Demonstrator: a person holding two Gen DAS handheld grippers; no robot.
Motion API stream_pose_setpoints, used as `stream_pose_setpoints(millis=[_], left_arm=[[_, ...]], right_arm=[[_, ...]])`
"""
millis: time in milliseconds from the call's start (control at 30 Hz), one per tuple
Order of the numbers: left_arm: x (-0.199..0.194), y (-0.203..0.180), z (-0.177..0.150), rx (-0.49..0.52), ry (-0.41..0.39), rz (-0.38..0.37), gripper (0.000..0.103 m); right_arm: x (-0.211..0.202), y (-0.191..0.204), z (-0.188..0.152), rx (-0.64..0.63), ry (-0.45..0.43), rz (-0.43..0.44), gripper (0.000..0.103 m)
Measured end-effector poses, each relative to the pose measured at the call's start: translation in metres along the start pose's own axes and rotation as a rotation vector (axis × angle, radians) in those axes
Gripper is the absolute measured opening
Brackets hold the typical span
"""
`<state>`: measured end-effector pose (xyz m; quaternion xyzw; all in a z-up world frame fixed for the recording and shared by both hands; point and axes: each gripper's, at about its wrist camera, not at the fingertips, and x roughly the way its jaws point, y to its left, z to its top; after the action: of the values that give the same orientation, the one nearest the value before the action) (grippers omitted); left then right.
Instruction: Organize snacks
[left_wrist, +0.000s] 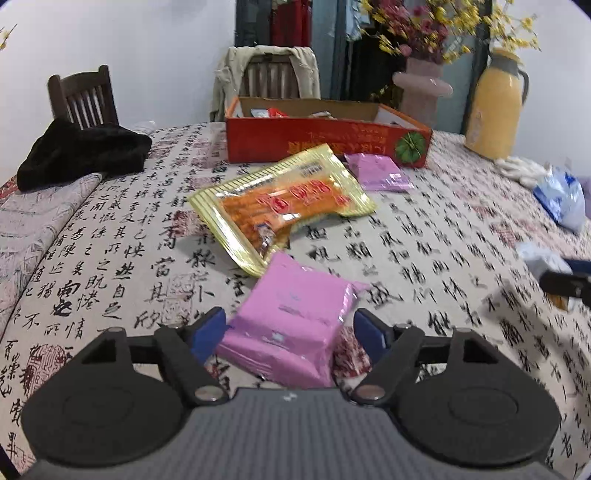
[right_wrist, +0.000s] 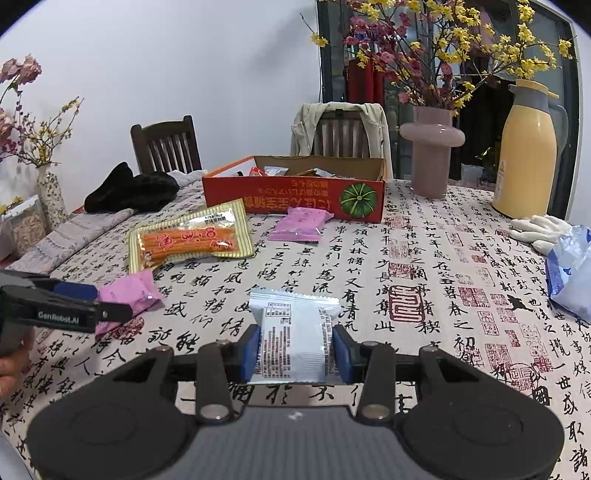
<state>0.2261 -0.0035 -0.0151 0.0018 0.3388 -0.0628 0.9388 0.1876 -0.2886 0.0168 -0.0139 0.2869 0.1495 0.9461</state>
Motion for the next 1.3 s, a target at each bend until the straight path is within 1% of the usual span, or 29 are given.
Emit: stream_pose_setpoints(millis=[67, 133, 200, 267, 333, 367, 433, 467, 567, 633, 667, 700, 733, 767, 800, 833, 867, 900, 933, 967, 1033, 1100, 1167, 1233, 1300], left_arm=[[0.003, 0.005, 0.002, -0.004, -0.001, -0.010, 0.078], [0.008, 0.010, 0.003, -0.011, -0.002, -0.033, 0.074], [0.009, 0.009, 0.004, -0.008, -0.005, -0.056, 0.062], [0.008, 0.007, 0.005, 0.004, -0.008, -0.075, 0.060], [0.005, 0.002, 0.008, 0.004, 0.013, -0.101, 0.057], [0.002, -0.001, 0.010, 0.006, 0.014, -0.120, 0.051], [-0.006, -0.006, 0.014, 0.022, -0.014, -0.146, 0.021], [-0.009, -0.007, 0.017, 0.026, -0.029, -0.156, 0.015], [-0.010, -0.007, 0.026, 0.016, -0.046, -0.206, 0.015], [-0.007, -0.009, 0.027, 0.045, -0.039, -0.222, 0.017], [-0.006, -0.010, 0.026, 0.061, -0.037, -0.246, 0.037], [-0.004, -0.011, 0.026, 0.071, -0.023, -0.281, 0.078], [-0.002, -0.012, 0.025, 0.080, -0.016, -0.314, 0.092], [-0.001, -0.014, 0.023, 0.093, -0.020, -0.333, 0.096], [0.003, -0.018, 0.022, 0.107, -0.009, -0.338, 0.093], [0.008, -0.020, 0.020, 0.115, 0.014, -0.333, 0.093], [0.016, -0.023, 0.018, 0.114, 0.043, -0.319, 0.090], [0.023, -0.025, 0.016, 0.113, 0.068, -0.309, 0.077], [0.027, -0.027, 0.014, 0.119, 0.072, -0.297, 0.075], [0.027, -0.030, 0.014, 0.130, 0.058, -0.295, 0.062], [0.027, -0.029, 0.016, 0.125, 0.069, -0.328, 0.061], [0.028, -0.026, 0.025, 0.115, 0.067, -0.319, 0.061], [0.024, -0.020, 0.041, 0.115, 0.027, -0.298, 0.061], [0.021, -0.008, 0.065, 0.090, -0.019, -0.289, 0.061], [0.023, 0.006, 0.096, 0.064, -0.062, -0.267, 0.061]], right_arm=[[0.002, -0.001, 0.000, 0.004, 0.002, 0.001, 0.041], [0.005, -0.001, 0.000, 0.004, 0.008, 0.002, 0.041], [0.008, -0.001, 0.001, 0.004, 0.015, 0.003, 0.041], [0.013, -0.001, 0.002, 0.003, 0.022, 0.005, 0.041], [0.017, 0.000, 0.003, 0.000, 0.027, 0.008, 0.041], [0.019, 0.001, 0.004, -0.001, 0.029, 0.008, 0.041], [0.023, 0.001, 0.005, -0.002, 0.032, 0.008, 0.041], [0.025, 0.000, 0.006, -0.002, 0.035, 0.008, 0.041], [0.032, -0.002, 0.010, -0.008, 0.042, 0.005, 0.041], [0.038, -0.004, 0.013, -0.010, 0.047, -0.002, 0.041], [0.039, -0.005, 0.014, -0.010, 0.049, -0.004, 0.041], [0.042, -0.006, 0.015, -0.007, 0.051, -0.006, 0.041], [0.044, -0.008, 0.015, -0.003, 0.054, -0.007, 0.041], [0.046, -0.009, 0.016, 0.000, 0.058, -0.007, 0.041], [0.048, -0.011, 0.016, 0.004, 0.062, -0.010, 0.041], [0.050, -0.011, 0.016, 0.006, 0.064, -0.013, 0.041], [0.052, -0.012, 0.017, 0.006, 0.066, -0.013, 0.041], [0.053, -0.012, 0.017, 0.007, 0.068, -0.011, 0.041], [0.055, -0.012, 0.018, 0.009, 0.069, -0.009, 0.041], [0.056, -0.013, 0.018, 0.008, 0.070, -0.006, 0.041], [0.058, -0.014, 0.020, 0.002, 0.074, -0.003, 0.041], [0.060, -0.016, 0.024, -0.004, 0.075, 0.009, 0.041], [0.059, -0.020, 0.034, -0.009, 0.056, 0.022, 0.041], [0.058, -0.027, 0.050, -0.002, 0.026, 0.037, 0.041], [0.056, -0.035, 0.072, 0.005, -0.008, 0.060, 0.041]])
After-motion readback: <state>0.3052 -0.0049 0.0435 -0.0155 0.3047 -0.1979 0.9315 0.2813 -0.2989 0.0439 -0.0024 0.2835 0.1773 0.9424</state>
